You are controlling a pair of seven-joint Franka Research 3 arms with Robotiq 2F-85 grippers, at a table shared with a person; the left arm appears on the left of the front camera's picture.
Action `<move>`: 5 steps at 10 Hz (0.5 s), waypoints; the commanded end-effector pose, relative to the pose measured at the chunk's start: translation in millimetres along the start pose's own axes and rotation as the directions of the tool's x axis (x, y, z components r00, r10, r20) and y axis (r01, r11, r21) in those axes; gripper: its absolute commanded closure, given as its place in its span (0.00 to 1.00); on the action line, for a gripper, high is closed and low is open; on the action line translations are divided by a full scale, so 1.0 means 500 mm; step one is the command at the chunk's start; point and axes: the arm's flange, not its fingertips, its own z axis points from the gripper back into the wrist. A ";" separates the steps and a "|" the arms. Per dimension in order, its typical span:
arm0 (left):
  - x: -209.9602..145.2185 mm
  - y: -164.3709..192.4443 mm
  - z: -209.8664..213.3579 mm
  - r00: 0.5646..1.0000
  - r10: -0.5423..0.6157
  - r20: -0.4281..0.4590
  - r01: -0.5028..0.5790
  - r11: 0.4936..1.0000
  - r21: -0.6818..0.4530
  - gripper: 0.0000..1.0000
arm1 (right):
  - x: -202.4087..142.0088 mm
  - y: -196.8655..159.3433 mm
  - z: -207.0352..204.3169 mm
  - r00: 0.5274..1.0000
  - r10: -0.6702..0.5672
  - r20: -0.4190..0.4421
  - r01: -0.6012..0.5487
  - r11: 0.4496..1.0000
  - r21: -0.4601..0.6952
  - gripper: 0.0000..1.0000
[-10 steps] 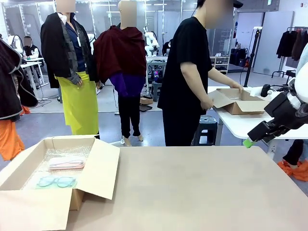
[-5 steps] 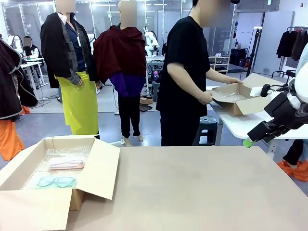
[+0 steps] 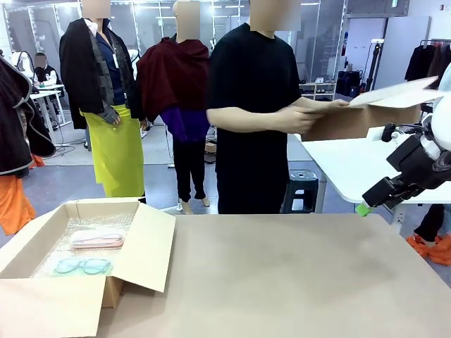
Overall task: Pack the glasses set securely to prepare it for shipping.
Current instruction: Position the Package Box on the left side of the table.
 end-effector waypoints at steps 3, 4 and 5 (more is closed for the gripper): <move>0.055 -0.144 -0.034 0.975 -0.202 -0.096 0.202 0.979 -0.016 0.00 | 0.004 0.002 0.001 1.000 0.000 0.001 0.000 1.000 -0.011 0.00; 0.076 -0.259 -0.063 0.929 -0.325 -0.176 0.324 0.946 -0.035 0.00 | 0.004 0.002 0.001 1.000 0.000 0.001 0.000 1.000 -0.011 0.00; 0.086 -0.301 -0.090 0.903 -0.353 -0.247 0.366 0.930 0.009 0.00 | 0.004 0.002 0.001 1.000 0.000 0.001 0.000 1.000 -0.011 0.00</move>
